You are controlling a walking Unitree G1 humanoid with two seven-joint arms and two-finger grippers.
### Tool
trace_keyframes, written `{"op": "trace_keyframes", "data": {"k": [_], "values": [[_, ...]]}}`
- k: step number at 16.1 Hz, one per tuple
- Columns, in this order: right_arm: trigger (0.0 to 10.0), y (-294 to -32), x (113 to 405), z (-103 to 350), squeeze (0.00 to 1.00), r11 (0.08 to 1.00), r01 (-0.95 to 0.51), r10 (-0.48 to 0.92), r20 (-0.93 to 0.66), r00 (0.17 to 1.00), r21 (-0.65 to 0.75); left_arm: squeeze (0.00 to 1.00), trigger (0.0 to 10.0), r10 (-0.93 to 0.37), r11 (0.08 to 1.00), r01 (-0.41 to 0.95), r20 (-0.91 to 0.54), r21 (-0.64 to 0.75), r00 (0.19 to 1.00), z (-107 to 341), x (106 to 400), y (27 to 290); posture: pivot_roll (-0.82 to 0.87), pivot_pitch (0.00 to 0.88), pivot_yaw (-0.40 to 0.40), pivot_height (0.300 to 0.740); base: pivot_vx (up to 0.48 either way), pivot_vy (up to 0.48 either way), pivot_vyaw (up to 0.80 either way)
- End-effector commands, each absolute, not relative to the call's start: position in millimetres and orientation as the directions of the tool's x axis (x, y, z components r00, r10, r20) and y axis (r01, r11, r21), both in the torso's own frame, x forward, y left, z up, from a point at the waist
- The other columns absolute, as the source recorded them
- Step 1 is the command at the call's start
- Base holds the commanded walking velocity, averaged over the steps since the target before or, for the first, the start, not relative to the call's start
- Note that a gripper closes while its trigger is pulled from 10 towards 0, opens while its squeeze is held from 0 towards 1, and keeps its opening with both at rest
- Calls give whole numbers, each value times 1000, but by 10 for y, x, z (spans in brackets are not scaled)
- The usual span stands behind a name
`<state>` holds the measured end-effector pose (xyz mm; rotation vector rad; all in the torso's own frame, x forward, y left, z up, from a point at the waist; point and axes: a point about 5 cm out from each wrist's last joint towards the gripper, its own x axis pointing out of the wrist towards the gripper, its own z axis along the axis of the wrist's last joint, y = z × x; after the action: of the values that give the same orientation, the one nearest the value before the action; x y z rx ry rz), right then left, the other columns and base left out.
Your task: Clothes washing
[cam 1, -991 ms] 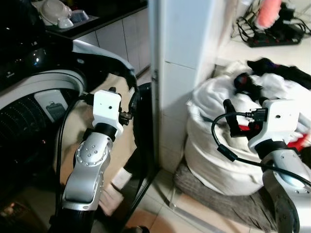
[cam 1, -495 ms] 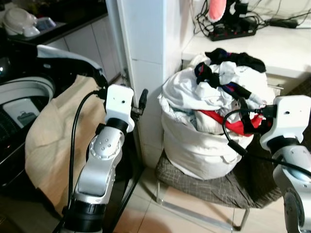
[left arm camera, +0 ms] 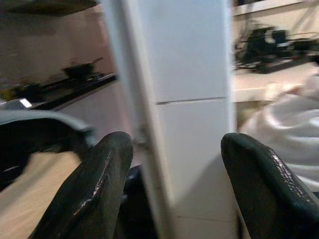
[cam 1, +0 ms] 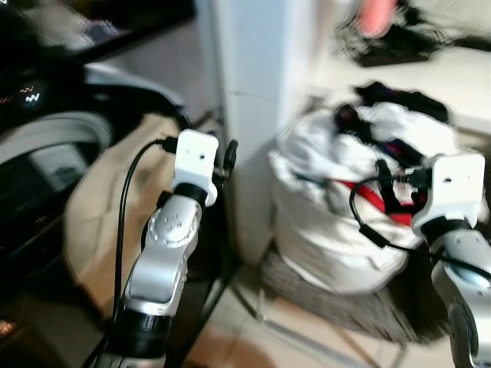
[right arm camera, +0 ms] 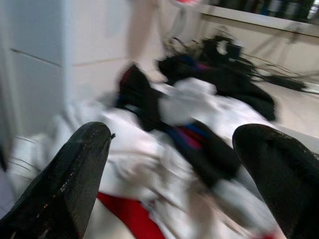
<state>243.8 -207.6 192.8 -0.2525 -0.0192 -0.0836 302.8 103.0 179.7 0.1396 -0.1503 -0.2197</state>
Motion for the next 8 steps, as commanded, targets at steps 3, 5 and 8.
{"op": "trace_keyframes", "data": {"k": [3,5,8], "values": [[10000,-2085,2461,1977,0,972,103,-94,56,994,-210,0,10000,-218,971,200,142,130,965,1823,3054,1020,-144,0,63,740,0,0,0],[10000,-2055,2479,1977,0,978,72,-63,51,997,-198,0,10000,-194,976,179,122,128,973,1800,3069,1042,-136,0,55,740,0,0,0],[10000,-2032,2524,1930,0,975,77,-76,15,997,-209,0,10000,-154,983,145,81,112,985,1765,3095,1119,-130,0,53,740,0,0,0]]}}
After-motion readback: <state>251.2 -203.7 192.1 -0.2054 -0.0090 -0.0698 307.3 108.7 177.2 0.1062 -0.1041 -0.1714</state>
